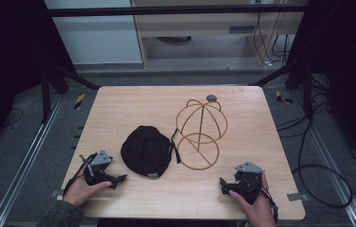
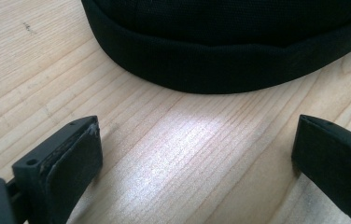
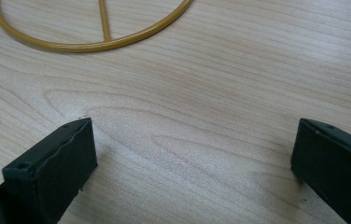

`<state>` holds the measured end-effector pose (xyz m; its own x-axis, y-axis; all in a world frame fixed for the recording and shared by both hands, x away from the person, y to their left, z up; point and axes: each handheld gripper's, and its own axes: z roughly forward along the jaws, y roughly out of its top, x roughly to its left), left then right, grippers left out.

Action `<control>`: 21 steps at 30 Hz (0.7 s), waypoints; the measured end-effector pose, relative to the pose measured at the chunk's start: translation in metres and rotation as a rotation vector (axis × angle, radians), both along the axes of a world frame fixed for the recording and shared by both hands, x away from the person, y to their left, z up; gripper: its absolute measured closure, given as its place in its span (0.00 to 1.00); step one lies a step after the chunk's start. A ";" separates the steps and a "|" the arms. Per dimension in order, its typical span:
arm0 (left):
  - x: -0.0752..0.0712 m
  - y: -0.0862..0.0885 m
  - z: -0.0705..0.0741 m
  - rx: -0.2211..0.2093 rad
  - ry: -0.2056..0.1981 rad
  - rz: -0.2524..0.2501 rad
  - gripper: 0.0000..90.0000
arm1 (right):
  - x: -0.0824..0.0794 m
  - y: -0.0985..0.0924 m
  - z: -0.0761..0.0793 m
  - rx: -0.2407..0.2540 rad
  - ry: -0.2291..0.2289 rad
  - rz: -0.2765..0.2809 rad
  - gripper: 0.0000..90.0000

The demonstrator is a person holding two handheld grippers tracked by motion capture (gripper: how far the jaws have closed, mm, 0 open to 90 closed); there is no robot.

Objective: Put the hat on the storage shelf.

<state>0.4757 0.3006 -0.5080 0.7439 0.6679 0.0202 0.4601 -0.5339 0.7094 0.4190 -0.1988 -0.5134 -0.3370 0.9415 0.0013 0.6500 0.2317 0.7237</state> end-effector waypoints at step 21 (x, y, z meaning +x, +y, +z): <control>-0.007 -0.013 0.020 -0.014 0.045 -0.077 0.06 | 0.000 0.000 0.000 0.000 0.000 0.000 0.00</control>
<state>0.4682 0.2877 -0.4882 0.7931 0.6087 -0.0232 0.4495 -0.5591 0.6967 0.4191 -0.1988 -0.5134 -0.3371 0.9415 0.0014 0.6499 0.2317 0.7238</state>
